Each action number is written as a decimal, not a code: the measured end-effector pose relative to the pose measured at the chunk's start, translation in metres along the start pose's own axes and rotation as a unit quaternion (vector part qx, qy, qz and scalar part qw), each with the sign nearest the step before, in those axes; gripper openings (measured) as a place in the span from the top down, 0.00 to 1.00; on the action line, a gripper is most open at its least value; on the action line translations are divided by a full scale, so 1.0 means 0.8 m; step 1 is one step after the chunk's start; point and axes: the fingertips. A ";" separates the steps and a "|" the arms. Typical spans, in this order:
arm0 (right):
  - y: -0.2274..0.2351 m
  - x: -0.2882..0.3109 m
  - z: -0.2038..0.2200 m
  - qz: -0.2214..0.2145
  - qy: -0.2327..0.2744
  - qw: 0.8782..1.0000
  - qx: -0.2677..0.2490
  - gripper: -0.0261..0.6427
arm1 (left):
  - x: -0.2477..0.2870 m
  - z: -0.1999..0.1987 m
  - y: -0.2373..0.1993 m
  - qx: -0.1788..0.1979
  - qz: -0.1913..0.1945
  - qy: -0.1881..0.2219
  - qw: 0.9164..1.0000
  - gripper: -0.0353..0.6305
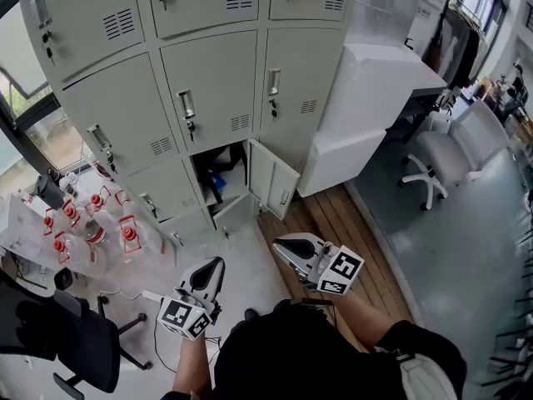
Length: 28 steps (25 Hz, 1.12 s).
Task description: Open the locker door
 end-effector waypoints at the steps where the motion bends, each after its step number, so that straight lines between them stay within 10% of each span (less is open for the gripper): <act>1: -0.005 -0.005 -0.006 -0.005 0.005 1.000 0.004 0.94 | -0.001 -0.007 0.008 0.002 0.001 0.002 1.000 0.92; 7: -0.015 -0.024 -0.038 -0.023 0.039 0.999 -0.001 0.94 | 0.006 -0.056 0.047 0.022 0.007 0.035 0.999 0.92; 28: 0.002 -0.140 -0.005 -0.015 0.018 1.000 -0.014 0.94 | 0.064 0.017 0.166 -0.007 0.035 -0.006 0.999 0.92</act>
Point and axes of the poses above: the fingertips, and each gripper's own axes: x forward along the fingers, y to its right, z out of its underside, and after that the axes turned 15 degrees about z, right-handed
